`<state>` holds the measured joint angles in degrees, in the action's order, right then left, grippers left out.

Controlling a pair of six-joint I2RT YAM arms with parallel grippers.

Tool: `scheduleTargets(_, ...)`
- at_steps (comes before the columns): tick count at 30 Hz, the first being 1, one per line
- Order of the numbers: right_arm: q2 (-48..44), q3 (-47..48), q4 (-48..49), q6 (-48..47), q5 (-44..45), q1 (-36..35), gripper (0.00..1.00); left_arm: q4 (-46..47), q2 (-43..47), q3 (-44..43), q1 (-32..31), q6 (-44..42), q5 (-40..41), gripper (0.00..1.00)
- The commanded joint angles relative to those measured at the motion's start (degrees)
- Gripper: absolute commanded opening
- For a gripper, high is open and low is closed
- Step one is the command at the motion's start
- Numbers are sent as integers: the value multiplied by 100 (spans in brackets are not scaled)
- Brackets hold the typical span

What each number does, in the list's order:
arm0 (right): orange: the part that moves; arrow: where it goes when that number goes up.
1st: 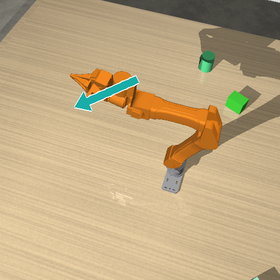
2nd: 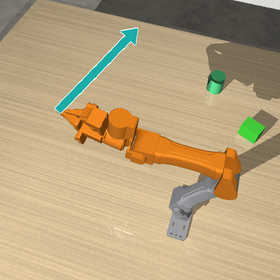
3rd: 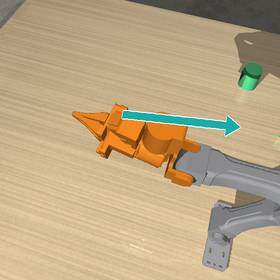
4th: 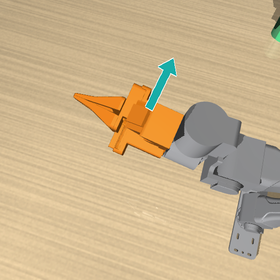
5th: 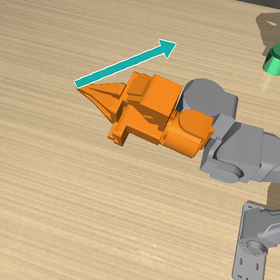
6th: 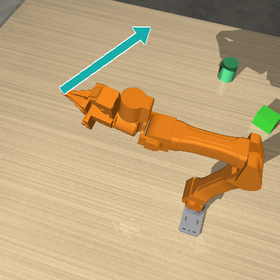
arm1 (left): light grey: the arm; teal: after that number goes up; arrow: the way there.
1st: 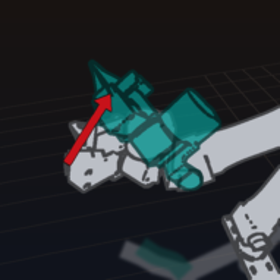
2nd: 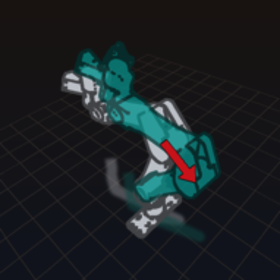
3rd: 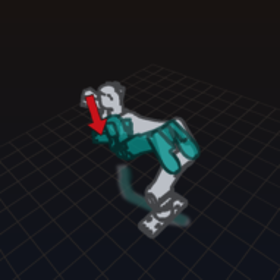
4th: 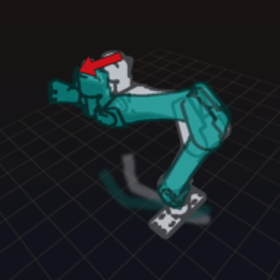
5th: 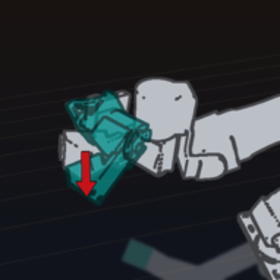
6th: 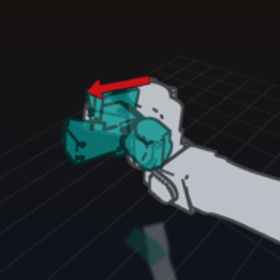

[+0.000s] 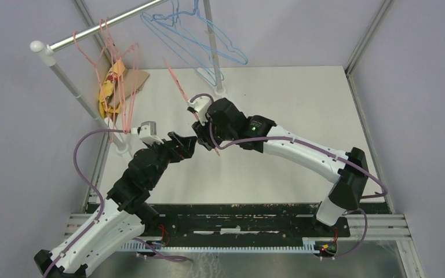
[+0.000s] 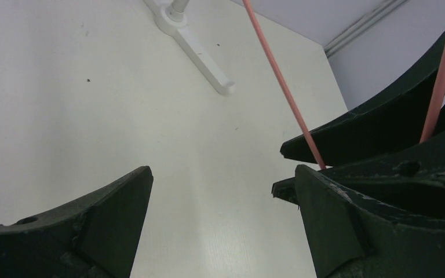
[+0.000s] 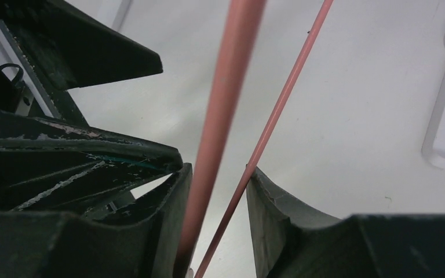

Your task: Organize the hangers

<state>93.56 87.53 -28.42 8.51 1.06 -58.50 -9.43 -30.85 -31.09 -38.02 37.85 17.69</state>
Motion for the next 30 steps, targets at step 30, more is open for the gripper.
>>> scheduleTargets(30, 3929, 6092, 372, -875, -416, 622, 1, -134, 114, 289, 3, -511, 272, 99)
